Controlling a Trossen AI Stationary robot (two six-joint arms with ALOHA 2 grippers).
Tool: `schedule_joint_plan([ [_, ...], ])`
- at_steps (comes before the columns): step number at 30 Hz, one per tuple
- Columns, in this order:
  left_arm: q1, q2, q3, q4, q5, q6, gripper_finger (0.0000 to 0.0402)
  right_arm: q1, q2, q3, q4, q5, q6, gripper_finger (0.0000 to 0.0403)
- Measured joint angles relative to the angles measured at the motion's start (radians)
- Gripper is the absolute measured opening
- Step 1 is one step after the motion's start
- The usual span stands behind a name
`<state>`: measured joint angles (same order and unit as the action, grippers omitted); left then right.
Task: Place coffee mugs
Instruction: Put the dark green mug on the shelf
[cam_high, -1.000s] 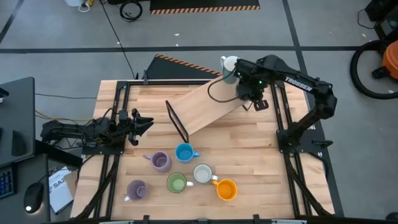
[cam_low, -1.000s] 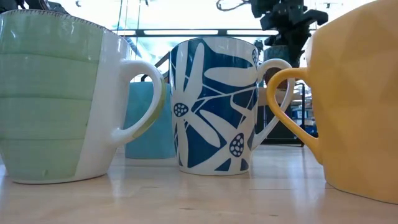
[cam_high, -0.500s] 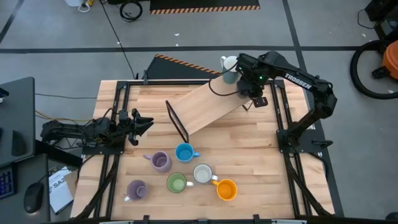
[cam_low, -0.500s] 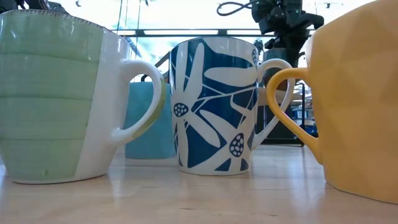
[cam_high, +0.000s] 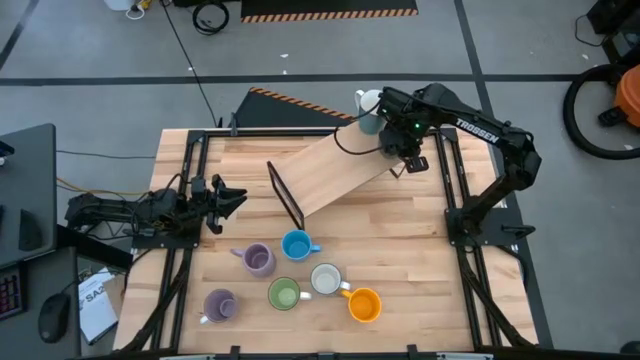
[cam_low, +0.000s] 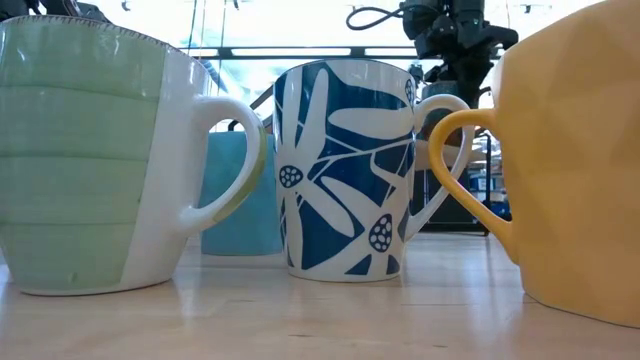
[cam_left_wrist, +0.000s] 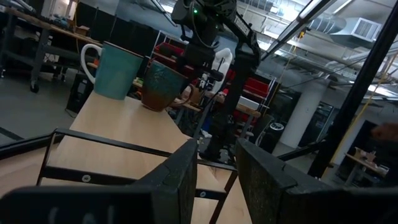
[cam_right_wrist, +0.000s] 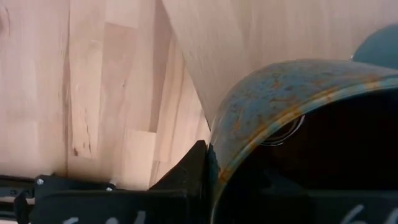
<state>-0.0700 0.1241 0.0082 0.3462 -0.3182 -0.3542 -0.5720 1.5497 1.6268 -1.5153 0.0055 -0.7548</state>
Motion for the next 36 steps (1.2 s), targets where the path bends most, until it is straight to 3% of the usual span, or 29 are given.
schedule_joint_plan([
  [15, 0.0, 0.0, 0.0, 0.0, 0.0, 0.0, 0.0116, 0.003, 0.003, -0.004, 0.031, 0.107, 0.1, 0.0116],
  [36, 0.0, 0.0, 0.0, 0.0, 0.0, -0.001, 0.0116, 0.013, 0.002, 0.075, 0.009, 0.107, 0.249, 0.0143],
])
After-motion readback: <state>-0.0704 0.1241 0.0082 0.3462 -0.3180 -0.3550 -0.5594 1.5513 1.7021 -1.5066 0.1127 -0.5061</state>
